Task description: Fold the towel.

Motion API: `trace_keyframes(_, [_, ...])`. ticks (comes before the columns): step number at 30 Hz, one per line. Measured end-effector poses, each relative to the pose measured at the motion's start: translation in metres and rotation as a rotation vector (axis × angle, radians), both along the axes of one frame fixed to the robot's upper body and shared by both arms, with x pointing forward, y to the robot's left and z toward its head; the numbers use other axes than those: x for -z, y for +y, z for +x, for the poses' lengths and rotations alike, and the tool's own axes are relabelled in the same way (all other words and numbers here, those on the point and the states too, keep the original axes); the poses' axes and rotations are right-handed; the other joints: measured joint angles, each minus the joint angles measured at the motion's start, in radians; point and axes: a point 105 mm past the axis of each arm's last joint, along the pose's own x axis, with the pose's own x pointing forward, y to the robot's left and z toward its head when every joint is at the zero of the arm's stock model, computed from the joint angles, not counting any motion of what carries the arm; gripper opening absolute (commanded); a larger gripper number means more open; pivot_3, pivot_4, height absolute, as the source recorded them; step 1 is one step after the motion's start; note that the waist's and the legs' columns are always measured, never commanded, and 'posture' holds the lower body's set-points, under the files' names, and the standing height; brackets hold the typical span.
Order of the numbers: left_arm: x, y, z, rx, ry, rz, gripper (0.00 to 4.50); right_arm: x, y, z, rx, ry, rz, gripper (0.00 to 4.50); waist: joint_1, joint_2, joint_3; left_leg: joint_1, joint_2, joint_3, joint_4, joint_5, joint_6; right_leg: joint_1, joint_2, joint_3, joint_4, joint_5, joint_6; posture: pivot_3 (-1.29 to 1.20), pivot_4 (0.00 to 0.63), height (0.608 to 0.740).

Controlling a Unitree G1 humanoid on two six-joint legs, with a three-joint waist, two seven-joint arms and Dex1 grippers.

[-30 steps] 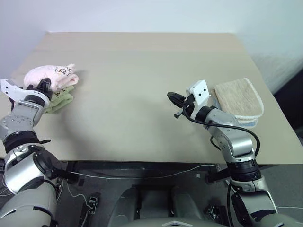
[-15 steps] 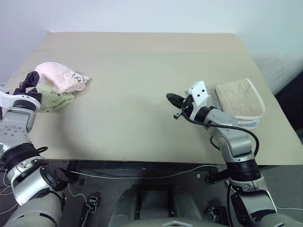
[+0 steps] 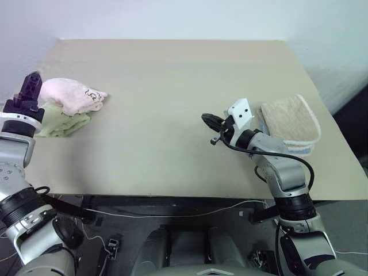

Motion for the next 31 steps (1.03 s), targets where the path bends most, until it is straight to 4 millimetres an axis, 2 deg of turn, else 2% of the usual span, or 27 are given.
trace_keyframes(5, [0.027,-0.074,0.016,0.194,0.096,0.404,4.48,-0.001,-0.002,0.001,0.007,-0.001,0.004,0.00,-0.001,0.000,0.000,0.000,0.000,0.000,0.000,0.000,0.000,0.000,0.001,0.000,0.000,0.000,0.000,0.00,0.150,0.740])
trace_keyframes(8, [0.045,-0.103,0.022,0.271,0.117,0.647,4.48,-0.001,-0.009,0.003,0.031,-0.001,0.008,0.00,-0.007,0.001,0.000,0.000,0.000,0.001,-0.002,0.000,0.000,-0.001,0.001,0.001,0.000,0.000,0.000,0.00,0.150,0.740])
trace_keyframes(11, [0.061,-0.125,0.024,0.357,0.098,0.785,4.48,-0.002,-0.018,0.004,0.061,-0.005,0.011,0.00,-0.005,0.001,0.000,0.000,0.001,0.001,-0.002,0.000,0.000,-0.001,0.001,0.001,0.000,0.000,0.000,0.00,0.150,0.740])
trace_keyframes(15, [0.082,-0.124,0.035,0.376,0.120,0.855,4.48,0.004,-0.023,0.004,0.083,0.010,0.015,0.00,-0.005,0.001,0.000,0.000,0.000,0.001,-0.002,0.000,0.000,-0.001,0.001,0.001,0.000,0.000,0.000,0.00,0.150,0.740])
trace_keyframes(20, [0.102,-0.106,0.045,0.355,0.169,0.903,4.48,0.004,-0.026,0.005,0.102,0.009,0.027,0.00,-0.004,0.001,0.000,0.000,0.000,0.001,-0.002,0.000,0.000,-0.001,0.001,0.000,0.000,0.000,0.000,0.00,0.150,0.740])
trace_keyframes(25, [0.109,-0.100,0.044,0.338,0.180,0.940,4.48,0.009,-0.027,0.004,0.107,0.024,0.045,0.00,-0.003,0.001,0.000,0.000,0.000,0.001,-0.002,0.000,0.000,-0.001,0.001,0.000,0.000,0.000,0.000,0.00,0.150,0.740])
trace_keyframes(31, [0.127,-0.094,0.035,0.355,0.233,0.952,4.48,0.019,-0.031,0.003,0.142,0.038,0.054,0.00,-0.004,0.001,0.000,0.000,0.001,0.000,-0.002,0.000,0.000,-0.001,0.000,0.000,0.000,0.000,0.000,0.00,0.150,0.740])
